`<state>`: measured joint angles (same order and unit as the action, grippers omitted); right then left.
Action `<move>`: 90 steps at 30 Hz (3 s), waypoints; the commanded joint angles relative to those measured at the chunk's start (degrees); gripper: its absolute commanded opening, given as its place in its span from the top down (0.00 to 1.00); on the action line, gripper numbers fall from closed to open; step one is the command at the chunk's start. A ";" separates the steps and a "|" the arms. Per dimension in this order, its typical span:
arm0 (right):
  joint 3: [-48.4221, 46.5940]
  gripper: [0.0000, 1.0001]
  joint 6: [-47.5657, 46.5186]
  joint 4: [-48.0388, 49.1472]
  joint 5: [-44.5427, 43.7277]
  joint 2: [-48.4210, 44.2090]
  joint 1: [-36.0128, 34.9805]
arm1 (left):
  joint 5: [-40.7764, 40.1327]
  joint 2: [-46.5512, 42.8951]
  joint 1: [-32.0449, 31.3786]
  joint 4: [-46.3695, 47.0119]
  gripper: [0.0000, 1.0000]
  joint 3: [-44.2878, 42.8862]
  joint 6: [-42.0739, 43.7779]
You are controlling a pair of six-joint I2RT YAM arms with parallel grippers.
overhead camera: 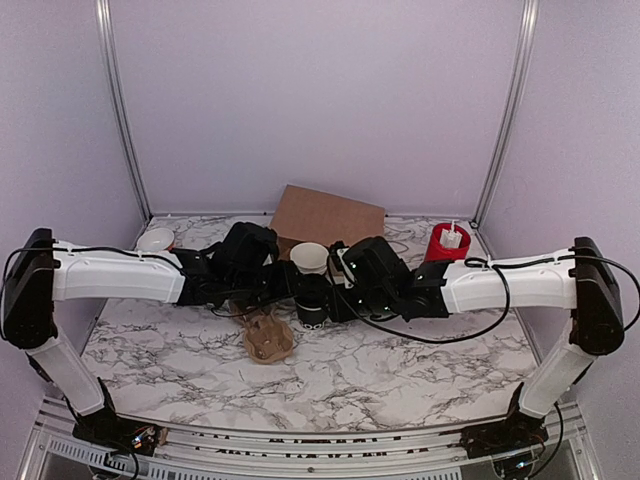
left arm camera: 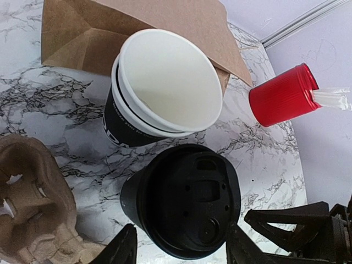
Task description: Pack the takeout coffee
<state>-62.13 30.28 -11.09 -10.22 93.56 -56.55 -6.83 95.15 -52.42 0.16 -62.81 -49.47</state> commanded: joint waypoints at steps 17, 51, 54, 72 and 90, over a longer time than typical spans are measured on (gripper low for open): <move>-1.65 0.57 0.75 0.37 0.19 -0.41 1.92 | 11.51 10.23 5.93 -11.96 0.34 -15.67 23.59; -7.08 0.77 -2.62 3.60 13.10 8.08 10.98 | 4.58 4.78 1.22 0.37 0.45 -1.46 1.38; -9.13 0.77 -4.66 3.07 13.99 9.33 11.05 | 3.48 4.62 0.43 1.07 0.46 -0.31 -0.02; -7.16 0.71 -6.41 -4.19 9.35 0.26 10.21 | 0.50 3.80 0.04 2.46 0.47 2.95 -3.15; -0.58 0.71 -2.01 -2.88 7.87 -1.96 3.12 | 1.07 4.38 -0.13 2.93 0.47 2.87 -3.08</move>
<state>-61.95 27.51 -14.39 -1.02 90.80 -53.30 -5.26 99.24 -52.25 4.95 -61.19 -52.97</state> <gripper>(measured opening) 0.290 0.532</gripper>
